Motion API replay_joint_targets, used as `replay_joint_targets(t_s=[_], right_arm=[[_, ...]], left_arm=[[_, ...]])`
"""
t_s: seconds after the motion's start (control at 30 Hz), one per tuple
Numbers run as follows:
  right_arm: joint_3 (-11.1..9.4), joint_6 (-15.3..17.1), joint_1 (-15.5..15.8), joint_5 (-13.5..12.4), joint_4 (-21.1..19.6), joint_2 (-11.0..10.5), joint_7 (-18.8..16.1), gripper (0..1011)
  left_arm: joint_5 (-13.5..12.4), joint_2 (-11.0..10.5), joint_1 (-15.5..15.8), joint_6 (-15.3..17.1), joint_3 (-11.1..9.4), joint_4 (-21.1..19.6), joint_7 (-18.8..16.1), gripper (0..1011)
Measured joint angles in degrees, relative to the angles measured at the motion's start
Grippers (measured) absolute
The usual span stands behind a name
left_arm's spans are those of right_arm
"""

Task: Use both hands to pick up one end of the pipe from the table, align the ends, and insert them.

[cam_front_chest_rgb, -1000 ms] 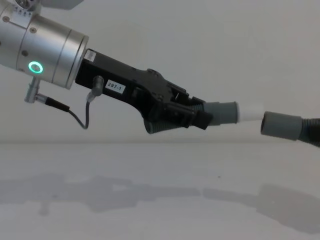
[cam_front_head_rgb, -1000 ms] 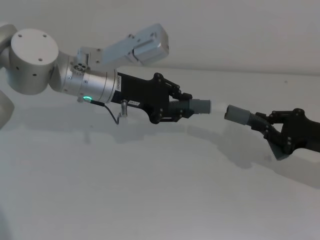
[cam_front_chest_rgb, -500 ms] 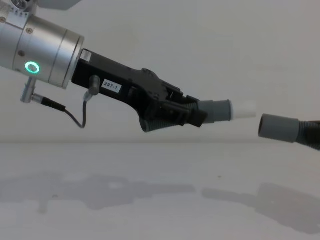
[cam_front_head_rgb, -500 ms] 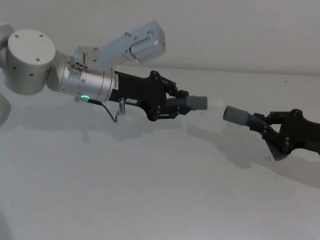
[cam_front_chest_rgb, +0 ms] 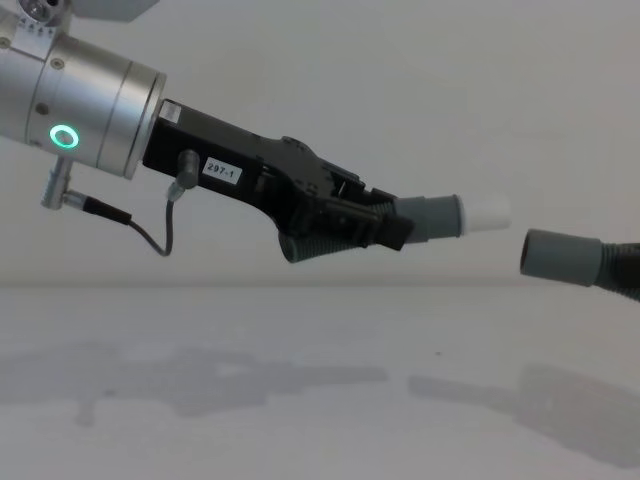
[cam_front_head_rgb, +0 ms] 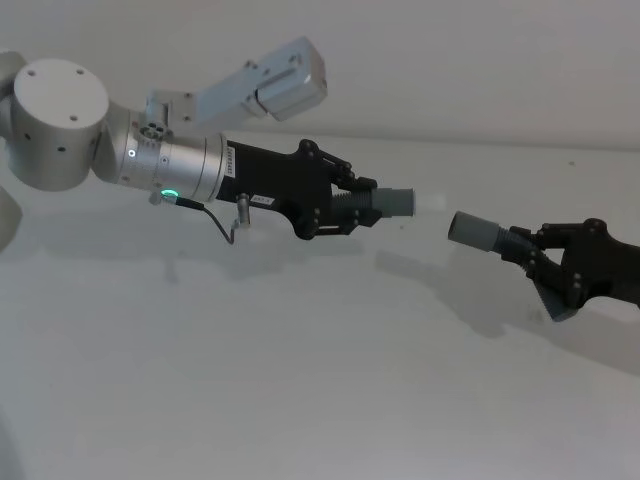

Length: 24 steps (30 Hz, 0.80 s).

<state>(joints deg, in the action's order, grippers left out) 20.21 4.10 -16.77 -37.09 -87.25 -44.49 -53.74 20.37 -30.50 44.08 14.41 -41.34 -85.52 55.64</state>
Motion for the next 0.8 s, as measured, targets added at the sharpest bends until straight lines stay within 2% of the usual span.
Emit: replay_joint_targets(t_s=[0.8], right_arm=[[0.1,0.0,-0.2,-1.8,0.2,-1.2,0.0,179]], left_arm=[[0.5,-0.5,1.1,0.3,-1.5,0.4,-0.4,345]])
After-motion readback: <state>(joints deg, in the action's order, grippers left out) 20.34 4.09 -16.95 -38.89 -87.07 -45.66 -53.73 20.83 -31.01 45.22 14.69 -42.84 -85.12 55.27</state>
